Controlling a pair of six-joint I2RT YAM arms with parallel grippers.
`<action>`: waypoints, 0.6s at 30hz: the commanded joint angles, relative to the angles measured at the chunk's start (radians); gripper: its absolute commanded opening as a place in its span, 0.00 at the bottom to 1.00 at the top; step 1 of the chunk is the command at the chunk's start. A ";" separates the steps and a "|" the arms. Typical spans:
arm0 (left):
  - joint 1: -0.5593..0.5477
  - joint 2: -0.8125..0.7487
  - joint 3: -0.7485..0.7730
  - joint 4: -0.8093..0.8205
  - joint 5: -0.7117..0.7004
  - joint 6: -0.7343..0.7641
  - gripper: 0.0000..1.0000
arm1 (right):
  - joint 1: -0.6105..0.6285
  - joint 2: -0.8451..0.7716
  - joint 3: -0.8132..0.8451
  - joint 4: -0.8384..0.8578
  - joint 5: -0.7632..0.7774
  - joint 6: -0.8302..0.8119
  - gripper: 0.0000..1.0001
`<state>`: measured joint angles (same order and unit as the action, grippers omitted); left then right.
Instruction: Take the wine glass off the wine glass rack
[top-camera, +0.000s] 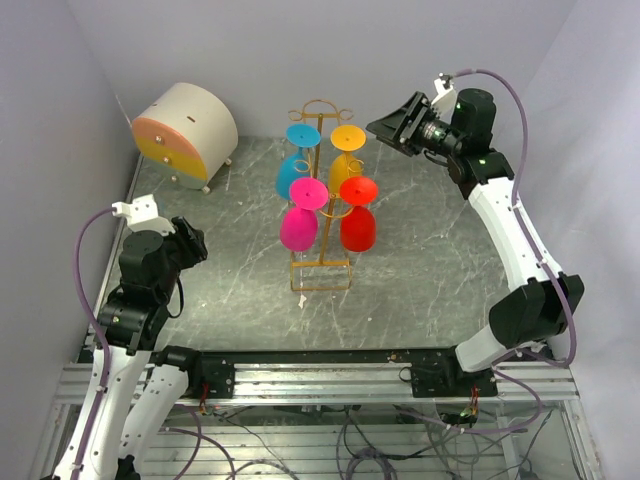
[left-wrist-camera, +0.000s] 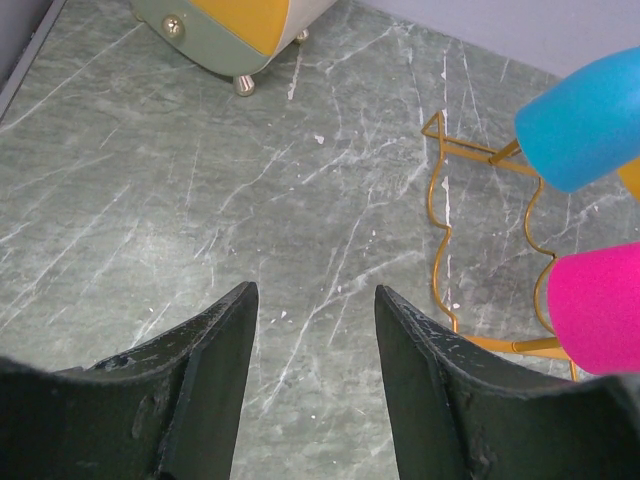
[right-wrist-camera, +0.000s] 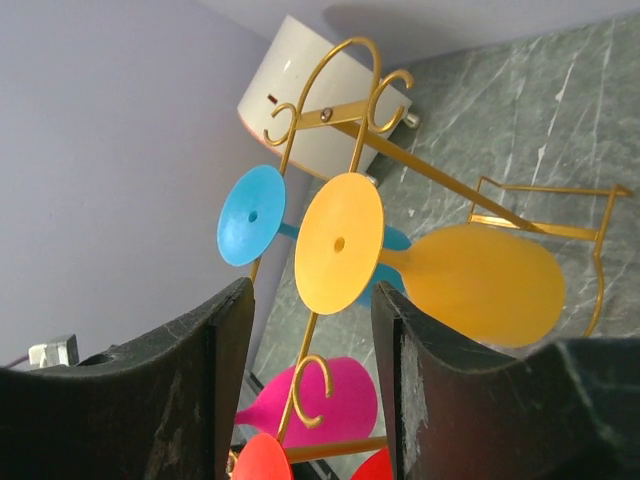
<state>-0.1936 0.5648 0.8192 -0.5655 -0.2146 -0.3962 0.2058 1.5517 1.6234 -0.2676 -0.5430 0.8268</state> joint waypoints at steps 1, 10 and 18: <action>-0.006 -0.003 -0.007 0.024 0.001 0.008 0.61 | -0.005 0.030 0.034 0.014 -0.094 0.001 0.49; -0.006 0.000 -0.008 0.024 -0.003 0.007 0.62 | -0.004 0.057 0.039 -0.031 -0.050 -0.040 0.47; -0.006 0.002 -0.009 0.022 -0.008 0.007 0.61 | -0.003 0.096 0.030 0.009 -0.074 -0.032 0.44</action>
<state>-0.1940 0.5671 0.8158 -0.5659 -0.2146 -0.3962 0.2058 1.6146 1.6291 -0.2871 -0.5983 0.8043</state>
